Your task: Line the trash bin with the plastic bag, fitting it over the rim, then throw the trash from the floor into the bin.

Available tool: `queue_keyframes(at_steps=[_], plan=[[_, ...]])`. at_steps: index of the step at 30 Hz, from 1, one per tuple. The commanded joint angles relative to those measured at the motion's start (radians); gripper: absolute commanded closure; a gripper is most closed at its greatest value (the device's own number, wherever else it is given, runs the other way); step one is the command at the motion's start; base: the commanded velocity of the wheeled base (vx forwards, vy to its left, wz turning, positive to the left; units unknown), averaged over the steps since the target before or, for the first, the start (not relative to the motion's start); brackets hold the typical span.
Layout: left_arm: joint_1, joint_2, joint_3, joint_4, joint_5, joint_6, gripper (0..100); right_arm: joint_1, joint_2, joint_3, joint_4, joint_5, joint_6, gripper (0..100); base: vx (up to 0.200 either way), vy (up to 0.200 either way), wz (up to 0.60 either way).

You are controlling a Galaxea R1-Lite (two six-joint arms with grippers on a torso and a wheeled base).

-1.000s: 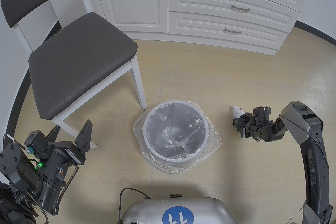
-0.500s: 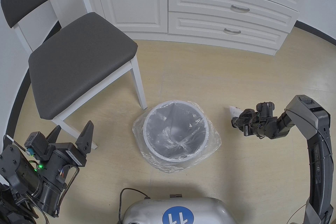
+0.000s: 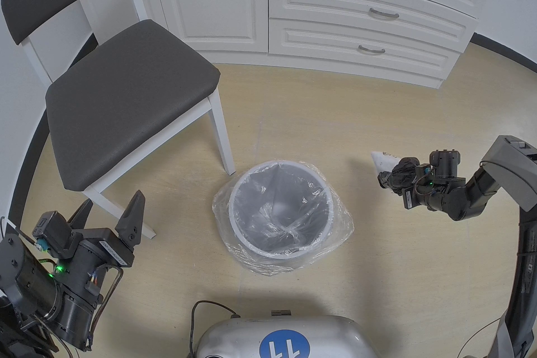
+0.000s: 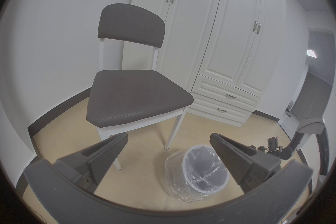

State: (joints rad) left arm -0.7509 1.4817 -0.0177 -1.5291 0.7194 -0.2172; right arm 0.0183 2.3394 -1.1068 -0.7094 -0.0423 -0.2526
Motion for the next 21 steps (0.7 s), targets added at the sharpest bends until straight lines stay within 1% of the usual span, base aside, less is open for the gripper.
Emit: queue_keyframes(at_steps=[1,2,4,12,14,18,20,21], plan=[[-0.002,-0.029,0.018,0.001,0.025,0.002,0,0.0,-0.17,0.119,-0.041,0.025,-0.019,100,0.0,0.0,0.0],[-0.004,-0.026,0.018,0.001,0.025,0.022,0,0.002,-0.206,0.165,-0.075,0.042,-0.03,100,0.0,0.0,0.0],[-0.004,-0.009,0.018,-0.002,0.025,0.061,0,0.002,-0.244,0.219,-0.119,0.053,-0.045,100,0.0,0.0,0.0],[0.013,0.045,0.001,-0.003,0.014,0.188,0,-0.011,-0.416,0.37,-0.243,0.042,-0.136,100,0.0,0.0,0.0],[0.027,0.046,-0.031,-0.003,-0.009,0.233,0,-0.011,-0.486,0.423,-0.271,0.042,-0.149,100,0.0,0.0,0.0],[0.1,0.046,-0.116,-0.003,-0.118,0.338,0,0.0,-0.627,0.516,-0.291,0.044,-0.189,100,0.0,0.0,0.0],[0.1,0.046,-0.116,-0.003,-0.118,0.338,0,0.0,-0.627,0.516,-0.291,0.044,-0.189,100,0.0,0.0,0.0],[0.143,0.035,-0.125,-0.005,-0.195,0.358,0,0.003,-0.69,0.561,-0.291,0.045,-0.22,100,0.0,0.0,0.0]])
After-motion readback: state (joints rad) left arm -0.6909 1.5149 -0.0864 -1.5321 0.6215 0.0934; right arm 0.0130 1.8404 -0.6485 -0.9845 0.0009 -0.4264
